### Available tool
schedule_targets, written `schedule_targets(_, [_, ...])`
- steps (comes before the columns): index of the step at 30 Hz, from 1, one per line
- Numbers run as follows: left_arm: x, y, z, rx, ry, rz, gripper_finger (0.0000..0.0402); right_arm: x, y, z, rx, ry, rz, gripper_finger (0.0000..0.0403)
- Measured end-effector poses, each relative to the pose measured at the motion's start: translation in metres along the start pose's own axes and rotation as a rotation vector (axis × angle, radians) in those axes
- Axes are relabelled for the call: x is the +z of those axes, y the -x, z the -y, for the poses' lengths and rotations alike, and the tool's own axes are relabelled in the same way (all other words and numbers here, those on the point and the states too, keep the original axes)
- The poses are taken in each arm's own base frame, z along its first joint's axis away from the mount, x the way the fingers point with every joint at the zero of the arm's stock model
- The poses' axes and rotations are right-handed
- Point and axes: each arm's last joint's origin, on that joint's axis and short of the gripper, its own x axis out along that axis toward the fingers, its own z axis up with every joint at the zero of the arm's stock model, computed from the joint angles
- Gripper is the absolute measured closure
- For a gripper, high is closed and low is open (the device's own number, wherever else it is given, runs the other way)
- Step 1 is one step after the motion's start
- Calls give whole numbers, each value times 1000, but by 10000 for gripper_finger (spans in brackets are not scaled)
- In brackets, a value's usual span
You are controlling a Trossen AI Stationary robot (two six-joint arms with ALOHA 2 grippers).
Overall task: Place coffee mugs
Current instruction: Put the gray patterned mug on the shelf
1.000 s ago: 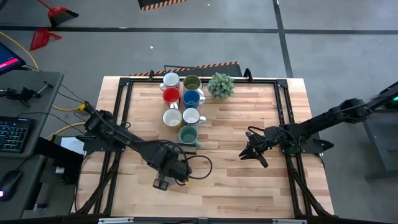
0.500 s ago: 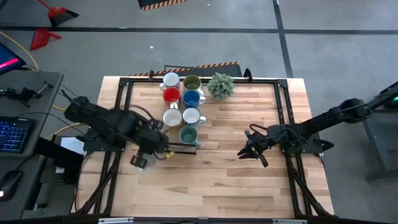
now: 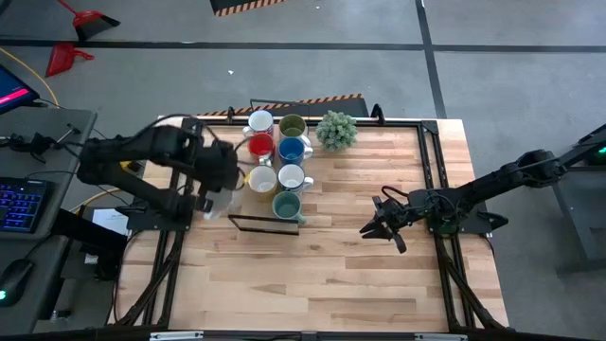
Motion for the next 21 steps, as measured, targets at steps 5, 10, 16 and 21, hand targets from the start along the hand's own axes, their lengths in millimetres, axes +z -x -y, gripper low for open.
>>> schedule_targets(5, [-4, -6, -22, 18, 22, -36, 391, 0, 0, 0, 2, 0, -1, 345])
schedule_targets(10, [-3, -14, -35, -6, 26, -63, 391, 0, 0, -1, 29, 0, -10, 345])
schedule_targets(16, [6, -30, -44, -42, 7, -104, 391, 0, 0, -1, 40, 0, -14, 345])
schedule_targets(21, [19, -46, -48, -103, -54, -108, 391, -1, 0, -1, 39, 4, -17, 345])
